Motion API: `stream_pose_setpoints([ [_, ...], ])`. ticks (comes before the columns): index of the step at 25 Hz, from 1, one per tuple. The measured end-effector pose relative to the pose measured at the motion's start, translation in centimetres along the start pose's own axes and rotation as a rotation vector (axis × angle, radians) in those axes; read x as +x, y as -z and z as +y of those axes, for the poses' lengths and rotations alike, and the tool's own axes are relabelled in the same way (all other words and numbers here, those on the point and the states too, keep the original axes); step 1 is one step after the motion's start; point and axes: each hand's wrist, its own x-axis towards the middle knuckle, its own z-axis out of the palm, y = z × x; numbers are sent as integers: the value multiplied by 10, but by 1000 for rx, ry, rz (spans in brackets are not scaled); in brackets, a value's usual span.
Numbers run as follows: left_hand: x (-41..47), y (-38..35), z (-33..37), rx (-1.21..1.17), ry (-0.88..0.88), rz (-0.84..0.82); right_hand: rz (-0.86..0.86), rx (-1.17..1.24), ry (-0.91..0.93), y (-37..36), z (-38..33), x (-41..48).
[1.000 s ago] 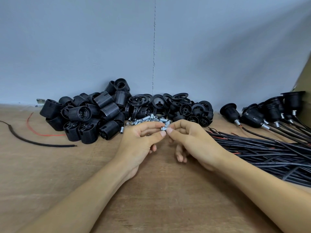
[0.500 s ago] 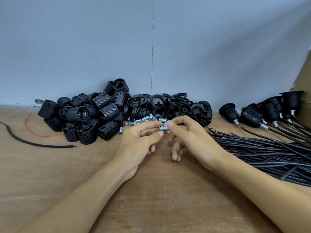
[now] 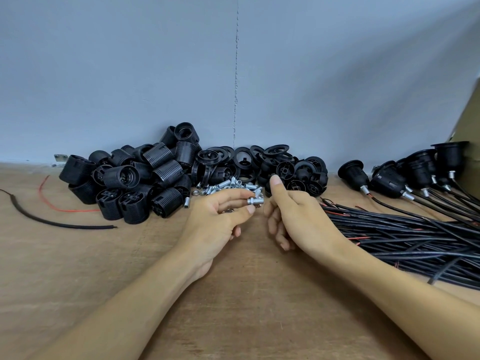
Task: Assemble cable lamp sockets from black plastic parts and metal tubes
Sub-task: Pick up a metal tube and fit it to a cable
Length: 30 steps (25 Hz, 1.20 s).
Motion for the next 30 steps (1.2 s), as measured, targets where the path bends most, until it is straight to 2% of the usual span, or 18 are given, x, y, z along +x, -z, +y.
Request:
stream_pose_setpoints([
  [4,0,-1,-1,-24,-14,-4,-46,45,48,0,0,-1],
  [9,1,-1,-1,-4,-7,-6,-5,132,-46,2,-1,1],
  [12,1,0,-1,7,-4,-15,-47,85,29,0,-2,1],
  [15,1,-1,-1,1,4,-1,-19,59,50,0,-2,1],
  [16,1,-1,0,-3,8,14,32,-10,65,3,-2,3],
  [19,2,-5,1,1,21,60,272,-463,200,21,0,14],
  [21,1,-8,3,12,21,66,352,-604,232,32,2,19],
  [30,1,-12,3,28,22,87,308,-816,223,30,16,26],
])
